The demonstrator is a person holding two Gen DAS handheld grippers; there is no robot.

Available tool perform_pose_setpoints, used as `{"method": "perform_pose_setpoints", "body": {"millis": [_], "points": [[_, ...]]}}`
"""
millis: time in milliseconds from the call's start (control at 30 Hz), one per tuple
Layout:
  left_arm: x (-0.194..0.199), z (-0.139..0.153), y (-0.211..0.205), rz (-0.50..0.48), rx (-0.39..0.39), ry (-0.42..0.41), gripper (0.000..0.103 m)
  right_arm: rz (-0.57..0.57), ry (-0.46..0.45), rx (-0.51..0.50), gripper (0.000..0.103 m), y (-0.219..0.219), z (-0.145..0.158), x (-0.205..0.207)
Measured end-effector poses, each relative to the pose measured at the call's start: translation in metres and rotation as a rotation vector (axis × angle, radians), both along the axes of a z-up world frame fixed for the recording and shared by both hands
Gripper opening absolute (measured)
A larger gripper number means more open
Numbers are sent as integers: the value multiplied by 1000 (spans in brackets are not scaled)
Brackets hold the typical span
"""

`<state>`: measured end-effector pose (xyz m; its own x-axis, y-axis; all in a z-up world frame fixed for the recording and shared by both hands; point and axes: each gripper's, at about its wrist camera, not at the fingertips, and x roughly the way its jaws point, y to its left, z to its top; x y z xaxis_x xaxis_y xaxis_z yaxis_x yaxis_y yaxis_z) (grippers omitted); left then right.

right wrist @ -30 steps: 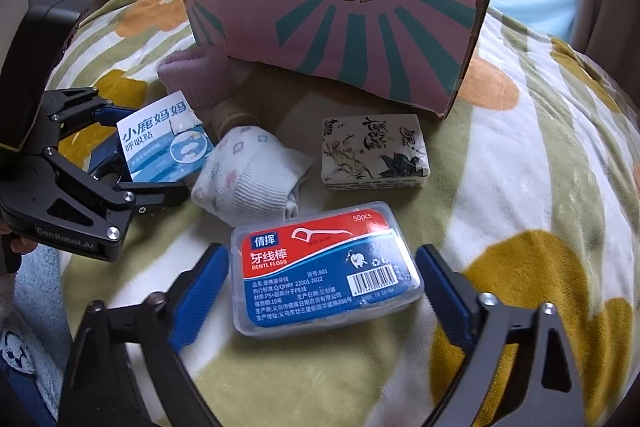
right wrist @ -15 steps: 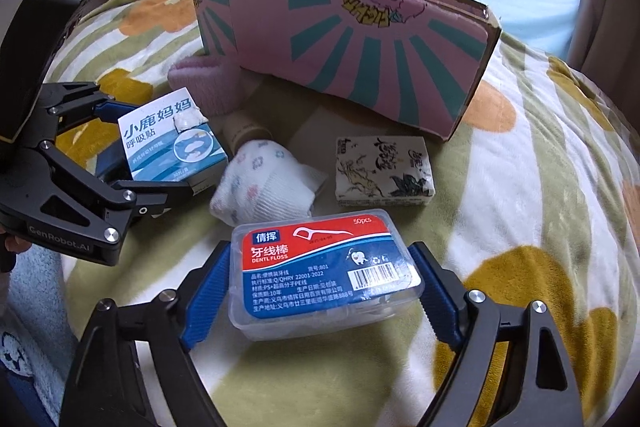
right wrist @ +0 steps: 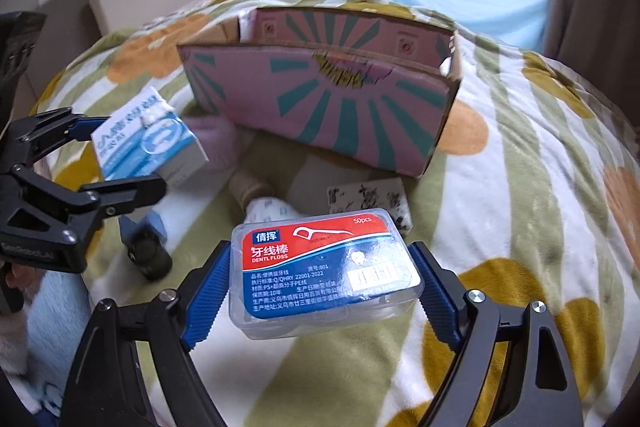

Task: Organize objects
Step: 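Carry both items into the cardboard box and open both grippers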

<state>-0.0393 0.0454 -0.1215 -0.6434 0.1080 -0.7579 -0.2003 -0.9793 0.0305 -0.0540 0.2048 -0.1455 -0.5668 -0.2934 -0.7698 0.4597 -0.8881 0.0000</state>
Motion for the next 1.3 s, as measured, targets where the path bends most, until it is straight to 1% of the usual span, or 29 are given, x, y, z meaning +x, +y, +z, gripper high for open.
{"method": "perform_pose_setpoints", "body": {"millis": [167,267,367,467,600,667,733,867,1000,1133,1233,1300], "points": [[-8,34,-14,-2,26,46,87,-61,8,-16,83,0,35,-11],[-21,54,-25,2,55,66,87,-78,35,-19,83,-1,56,-20],[-39,72,-38,3,72,94,87,-106,53,-21,83,-4,79,-37],[-64,85,-51,6,65,107,87,-123,75,-26,83,-8,101,-59],[-103,93,-70,5,96,78,87,-139,71,-42,83,-19,121,-97],[-125,93,-77,17,72,71,87,-141,68,-23,83,-27,124,-117],[-147,89,-83,17,50,59,87,-144,58,6,83,-38,123,-138],[-187,70,-90,21,49,0,87,-156,-7,7,83,-54,109,-175],[-213,46,-95,29,78,-61,87,-179,-83,16,83,-66,85,-205],[-230,21,-95,36,91,-111,87,-204,-155,6,83,-71,56,-225],[-235,9,-94,32,86,-129,87,-208,-175,10,83,-73,42,-231],[-236,5,-91,25,85,-138,87,-207,-183,8,83,-75,39,-234]]}}
